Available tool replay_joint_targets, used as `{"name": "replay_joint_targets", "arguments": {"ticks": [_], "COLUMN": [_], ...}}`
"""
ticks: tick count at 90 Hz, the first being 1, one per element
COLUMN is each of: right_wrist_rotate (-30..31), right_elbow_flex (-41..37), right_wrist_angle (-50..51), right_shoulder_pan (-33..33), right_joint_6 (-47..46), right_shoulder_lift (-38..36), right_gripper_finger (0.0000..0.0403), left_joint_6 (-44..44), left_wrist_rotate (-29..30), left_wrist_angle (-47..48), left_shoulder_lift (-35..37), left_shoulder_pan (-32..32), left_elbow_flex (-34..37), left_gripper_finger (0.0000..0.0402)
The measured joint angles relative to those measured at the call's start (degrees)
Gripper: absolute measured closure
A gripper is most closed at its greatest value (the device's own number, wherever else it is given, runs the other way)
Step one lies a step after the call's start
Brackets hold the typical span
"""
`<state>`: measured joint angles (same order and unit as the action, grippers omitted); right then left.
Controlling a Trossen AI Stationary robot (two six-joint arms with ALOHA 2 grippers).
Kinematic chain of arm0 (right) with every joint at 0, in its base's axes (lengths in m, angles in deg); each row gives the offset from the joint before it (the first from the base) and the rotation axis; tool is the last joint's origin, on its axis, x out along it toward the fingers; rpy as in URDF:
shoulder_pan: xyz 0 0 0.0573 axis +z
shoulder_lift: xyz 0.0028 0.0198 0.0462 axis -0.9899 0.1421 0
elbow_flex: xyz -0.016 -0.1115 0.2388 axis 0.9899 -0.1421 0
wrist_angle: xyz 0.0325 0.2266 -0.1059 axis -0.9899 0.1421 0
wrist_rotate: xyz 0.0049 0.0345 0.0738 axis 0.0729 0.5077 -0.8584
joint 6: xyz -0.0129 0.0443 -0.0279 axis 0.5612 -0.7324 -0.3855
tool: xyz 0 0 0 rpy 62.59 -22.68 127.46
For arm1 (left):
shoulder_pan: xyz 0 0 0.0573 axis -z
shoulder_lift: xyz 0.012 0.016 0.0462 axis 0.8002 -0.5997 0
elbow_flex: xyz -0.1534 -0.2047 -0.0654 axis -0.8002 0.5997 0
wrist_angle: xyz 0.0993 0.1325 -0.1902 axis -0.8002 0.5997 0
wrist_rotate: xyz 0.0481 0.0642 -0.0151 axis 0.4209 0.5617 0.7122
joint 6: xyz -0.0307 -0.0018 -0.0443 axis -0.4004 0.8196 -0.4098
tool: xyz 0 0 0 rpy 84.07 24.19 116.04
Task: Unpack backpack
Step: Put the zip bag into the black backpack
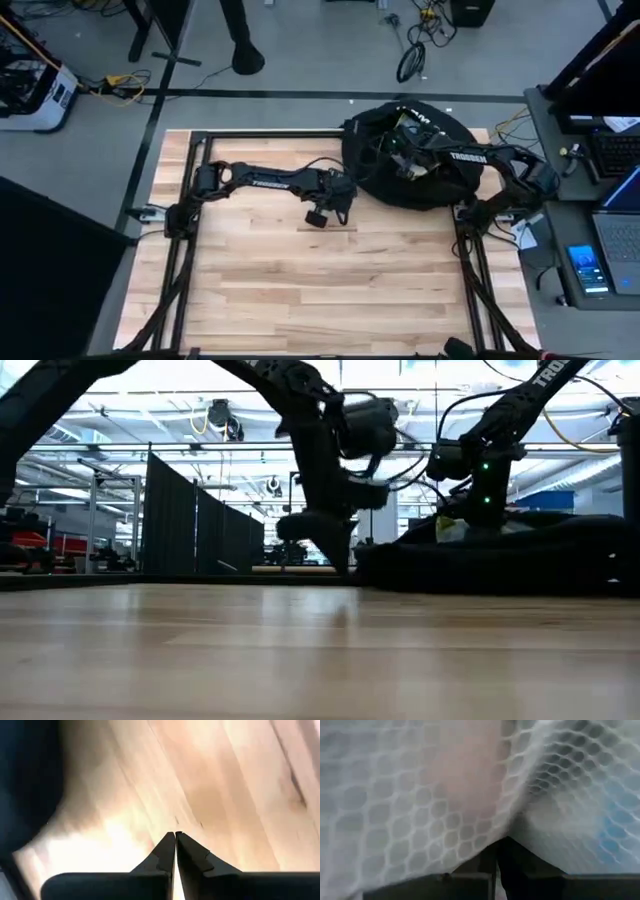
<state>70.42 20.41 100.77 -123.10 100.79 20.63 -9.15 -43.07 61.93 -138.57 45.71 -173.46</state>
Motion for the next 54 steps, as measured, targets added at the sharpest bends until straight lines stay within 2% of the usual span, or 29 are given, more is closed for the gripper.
{"name": "replay_joint_targets", "arguments": {"ticks": [24, 42, 54], "right_wrist_rotate": [-16.8, -15.2, -12.0], "right_elbow_flex": [0.0, -0.1, -0.1], "right_wrist_angle": [2.1, 3.0, 7.3], "right_shoulder_pan": [9.7, 11.4, 9.0], "right_joint_6": [-5.3, -8.5, -8.9], "right_shoulder_lift": [0.4, 0.2, -0.9], "right_gripper_finger": [0.0403, 0.0397, 0.0363], "left_joint_6": [-1.5, -4.4, -6.1], "left_wrist_rotate": [8.1, 9.1, 9.2], "left_wrist_angle": [-0.4, 0.1, -1.1], "left_shoulder_lift": [5.0, 10.2, 13.5], "left_shoulder_pan": [2.0, 2.0, 2.0], "left_elbow_flex": [-0.4, -0.4, -0.5], "left_gripper_finger": [0.0401, 0.0401, 0.0401]}}
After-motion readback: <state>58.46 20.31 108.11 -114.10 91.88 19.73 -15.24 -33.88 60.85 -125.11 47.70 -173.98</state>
